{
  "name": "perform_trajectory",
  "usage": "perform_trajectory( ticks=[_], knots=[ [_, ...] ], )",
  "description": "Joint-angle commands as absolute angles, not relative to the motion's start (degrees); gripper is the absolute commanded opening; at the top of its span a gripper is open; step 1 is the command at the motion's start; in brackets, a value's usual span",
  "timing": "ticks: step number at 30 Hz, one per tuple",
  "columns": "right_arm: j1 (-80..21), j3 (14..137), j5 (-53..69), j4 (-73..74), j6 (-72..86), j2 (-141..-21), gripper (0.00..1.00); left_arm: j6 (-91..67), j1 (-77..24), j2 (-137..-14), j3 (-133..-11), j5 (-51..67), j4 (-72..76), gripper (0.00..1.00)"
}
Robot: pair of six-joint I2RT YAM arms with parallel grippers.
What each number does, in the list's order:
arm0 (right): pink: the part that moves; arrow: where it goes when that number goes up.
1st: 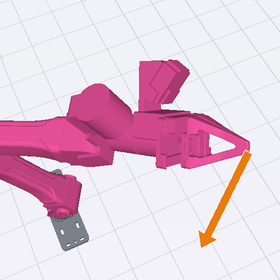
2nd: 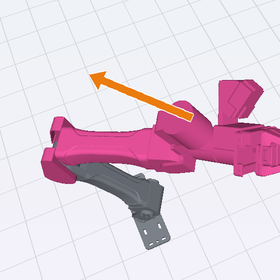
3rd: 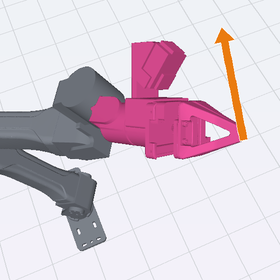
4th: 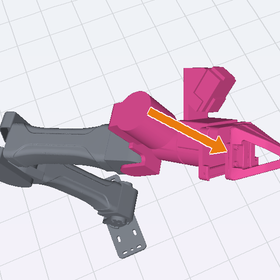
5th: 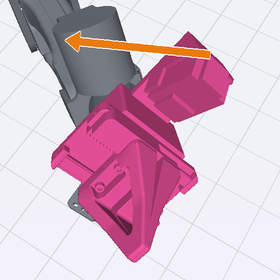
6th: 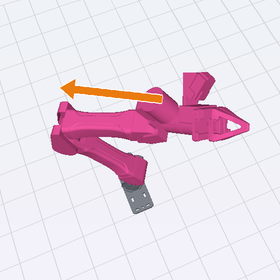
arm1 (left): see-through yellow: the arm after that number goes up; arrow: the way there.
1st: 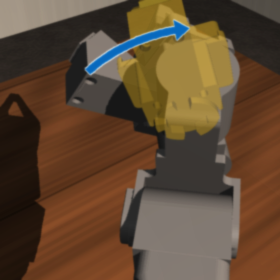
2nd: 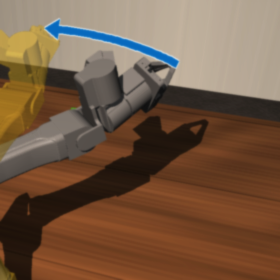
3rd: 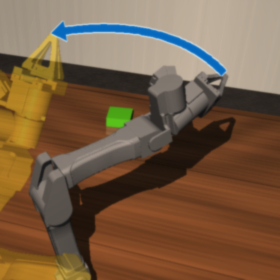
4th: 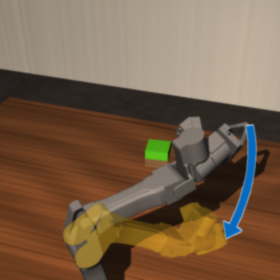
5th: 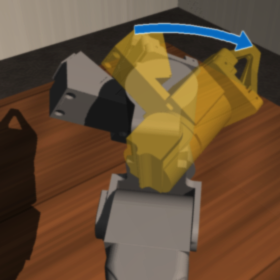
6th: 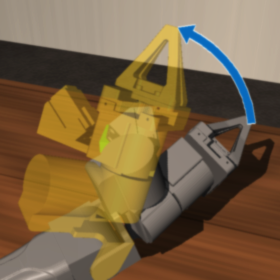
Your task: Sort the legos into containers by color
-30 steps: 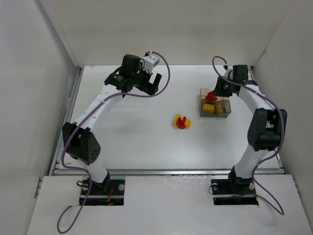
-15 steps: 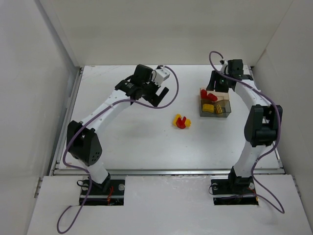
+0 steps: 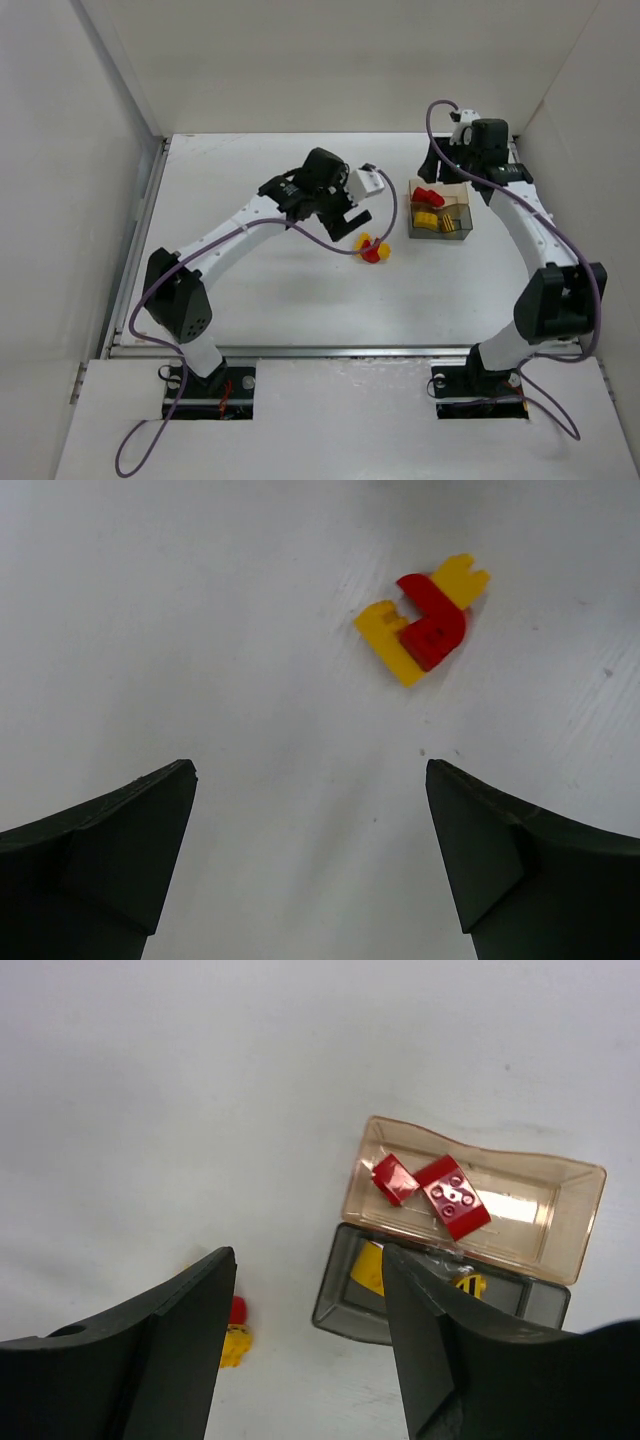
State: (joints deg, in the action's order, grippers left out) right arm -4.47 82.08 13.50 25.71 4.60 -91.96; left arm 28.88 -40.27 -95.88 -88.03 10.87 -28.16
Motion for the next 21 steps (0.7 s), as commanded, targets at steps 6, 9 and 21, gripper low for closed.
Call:
perform_trajectory(
  ticks=[6, 9, 21],
  knots=[
    [-4.57, 78.31, 17.05, 20.74, 3.16, -85.70, 0.66, 46.74, -46.58, -101.67, -84.90, 19.69, -25.05, 0.99],
    [-4.57, 76.82, 17.58, 21.26, 3.16, -85.08, 0.66, 51.40, -47.11, -104.58, -84.90, 19.69, -25.05, 0.99],
    [-4.57, 72.77, 19.86, 20.13, 0.26, -83.23, 0.66, 54.76, -48.16, -114.95, -91.57, 19.25, -23.55, 0.89]
  ],
)
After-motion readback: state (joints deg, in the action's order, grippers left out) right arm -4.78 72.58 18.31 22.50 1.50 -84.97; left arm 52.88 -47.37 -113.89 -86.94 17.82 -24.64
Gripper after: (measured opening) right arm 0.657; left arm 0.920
